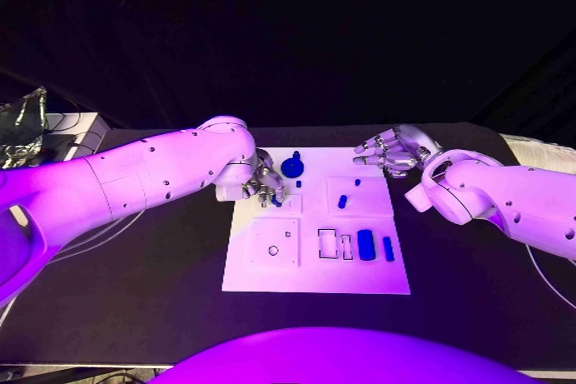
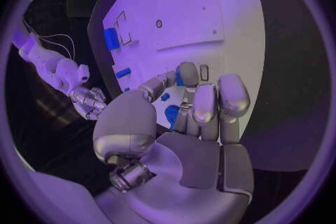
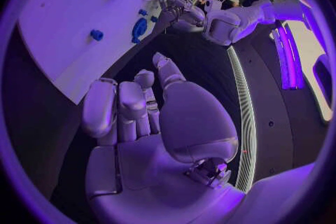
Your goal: Assemble the parts on the task board
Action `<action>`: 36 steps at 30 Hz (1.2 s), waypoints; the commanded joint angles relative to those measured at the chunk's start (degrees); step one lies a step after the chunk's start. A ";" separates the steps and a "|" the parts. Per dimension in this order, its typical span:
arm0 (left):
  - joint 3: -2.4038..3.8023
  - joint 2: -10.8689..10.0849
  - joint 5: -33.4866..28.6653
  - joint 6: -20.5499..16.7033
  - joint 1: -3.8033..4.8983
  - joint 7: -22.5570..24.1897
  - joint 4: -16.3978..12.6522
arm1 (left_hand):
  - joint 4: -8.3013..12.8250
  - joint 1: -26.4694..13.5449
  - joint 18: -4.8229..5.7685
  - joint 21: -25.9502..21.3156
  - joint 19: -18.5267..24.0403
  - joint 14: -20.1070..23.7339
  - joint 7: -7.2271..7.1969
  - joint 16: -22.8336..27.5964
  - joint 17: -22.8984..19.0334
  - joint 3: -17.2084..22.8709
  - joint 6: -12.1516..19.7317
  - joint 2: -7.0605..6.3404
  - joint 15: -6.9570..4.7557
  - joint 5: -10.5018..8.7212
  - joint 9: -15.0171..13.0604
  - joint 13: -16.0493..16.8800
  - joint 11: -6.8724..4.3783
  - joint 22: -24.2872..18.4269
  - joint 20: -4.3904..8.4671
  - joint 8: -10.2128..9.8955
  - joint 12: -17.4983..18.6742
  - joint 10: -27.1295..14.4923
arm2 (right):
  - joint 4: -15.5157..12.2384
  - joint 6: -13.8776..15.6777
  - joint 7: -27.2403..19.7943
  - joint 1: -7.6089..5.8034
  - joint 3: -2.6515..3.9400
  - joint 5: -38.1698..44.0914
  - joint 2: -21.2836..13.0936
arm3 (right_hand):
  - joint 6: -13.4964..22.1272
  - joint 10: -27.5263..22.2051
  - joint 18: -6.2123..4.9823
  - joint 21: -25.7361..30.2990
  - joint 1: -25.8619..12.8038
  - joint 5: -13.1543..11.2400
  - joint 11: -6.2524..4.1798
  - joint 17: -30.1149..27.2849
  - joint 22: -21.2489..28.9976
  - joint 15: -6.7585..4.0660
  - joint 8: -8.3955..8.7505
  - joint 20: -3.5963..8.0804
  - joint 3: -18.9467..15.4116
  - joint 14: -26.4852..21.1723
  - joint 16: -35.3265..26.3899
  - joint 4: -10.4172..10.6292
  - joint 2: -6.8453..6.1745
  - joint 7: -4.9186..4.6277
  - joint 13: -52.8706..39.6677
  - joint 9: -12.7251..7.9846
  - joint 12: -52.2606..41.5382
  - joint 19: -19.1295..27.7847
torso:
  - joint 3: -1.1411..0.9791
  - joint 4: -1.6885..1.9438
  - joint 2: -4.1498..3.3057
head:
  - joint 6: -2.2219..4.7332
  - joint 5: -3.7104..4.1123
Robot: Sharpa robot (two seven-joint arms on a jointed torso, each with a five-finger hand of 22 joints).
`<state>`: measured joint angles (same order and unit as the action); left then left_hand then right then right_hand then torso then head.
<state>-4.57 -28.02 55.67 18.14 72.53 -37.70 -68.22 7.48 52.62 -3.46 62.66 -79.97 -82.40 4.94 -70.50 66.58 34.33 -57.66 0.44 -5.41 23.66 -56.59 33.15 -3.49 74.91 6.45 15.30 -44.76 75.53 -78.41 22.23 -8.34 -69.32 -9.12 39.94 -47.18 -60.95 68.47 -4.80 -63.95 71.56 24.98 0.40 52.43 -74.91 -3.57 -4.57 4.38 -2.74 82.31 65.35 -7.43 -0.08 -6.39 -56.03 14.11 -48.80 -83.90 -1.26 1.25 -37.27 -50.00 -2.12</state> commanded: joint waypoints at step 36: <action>-1.12 -0.41 0.80 1.06 -1.56 -2.04 -0.74 | -0.23 3.98 0.58 0.07 -0.37 0.06 -4.73 -0.37 0.10 -5.00 -6.68 3.95 -0.19 -3.27 1.28 0.29 -0.27 6.65 -0.30 -1.09 -0.09 -0.12 | 0.11 -1.32 -0.54 0.09 0.02 0.33 0.14 | -0.17 0.15 0.02 0.17 0.36 0.48 -0.36 0.06 -8.90 -0.45 0.27 0.43 0.05 0.13 -0.26 -0.42 0.12 -0.25 -0.09 -0.11 0.07 -4.39 | -0.01 -0.02 0.01 | 0.00 0.14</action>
<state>-4.82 -28.44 56.01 17.41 72.29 -37.57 -69.06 7.12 52.63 -3.47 62.53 -80.18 -82.39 4.13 -70.50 66.64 29.62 -59.15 0.44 -5.40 20.66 -55.36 33.38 -3.50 74.91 6.24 14.38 -44.97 75.55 -78.26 22.00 -8.34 -69.27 -9.12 39.93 -47.09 -60.92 68.56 -4.81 -63.95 71.56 25.29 0.50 52.43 -74.94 -3.57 -4.57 4.38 -2.74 82.31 65.35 -7.43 -0.08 -6.37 -56.03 14.05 -48.80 -83.89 -1.28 1.23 -37.27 -50.00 -1.94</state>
